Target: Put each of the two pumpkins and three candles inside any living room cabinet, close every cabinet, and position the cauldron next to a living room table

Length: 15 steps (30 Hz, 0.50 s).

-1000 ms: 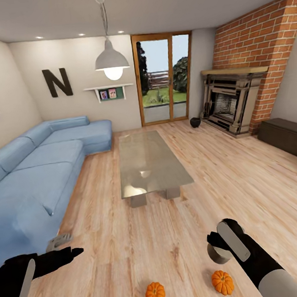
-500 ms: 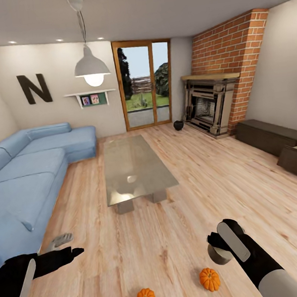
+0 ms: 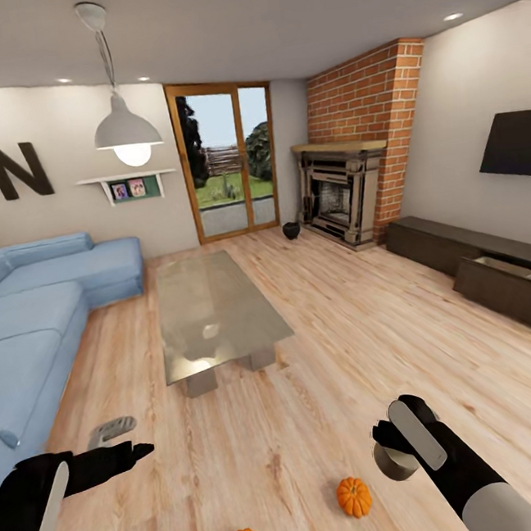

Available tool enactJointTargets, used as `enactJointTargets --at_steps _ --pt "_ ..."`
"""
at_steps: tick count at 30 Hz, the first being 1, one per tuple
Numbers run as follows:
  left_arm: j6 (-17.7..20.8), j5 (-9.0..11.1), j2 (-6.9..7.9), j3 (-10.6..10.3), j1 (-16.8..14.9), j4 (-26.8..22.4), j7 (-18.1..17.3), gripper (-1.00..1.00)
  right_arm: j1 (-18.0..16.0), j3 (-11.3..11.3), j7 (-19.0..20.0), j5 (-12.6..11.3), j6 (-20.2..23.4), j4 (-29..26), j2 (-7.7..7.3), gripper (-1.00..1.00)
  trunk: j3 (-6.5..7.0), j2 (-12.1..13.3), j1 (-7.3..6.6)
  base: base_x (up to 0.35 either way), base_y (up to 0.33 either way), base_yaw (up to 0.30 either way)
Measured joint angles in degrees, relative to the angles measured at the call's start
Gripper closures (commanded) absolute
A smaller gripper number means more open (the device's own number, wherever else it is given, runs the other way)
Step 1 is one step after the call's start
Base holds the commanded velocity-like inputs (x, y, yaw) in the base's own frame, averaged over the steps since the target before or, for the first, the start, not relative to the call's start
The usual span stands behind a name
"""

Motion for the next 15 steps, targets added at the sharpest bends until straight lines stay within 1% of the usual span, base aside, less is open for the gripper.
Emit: enactJointTargets --at_steps 15 --pt "0.0 0.0 0.16 -0.13 0.0 0.0 0.0 -1.0 0.0 0.01 0.09 -0.03 -0.07 0.16 0.04 1.0 3.65 6.02 -3.29 0.0 0.0 -0.232"
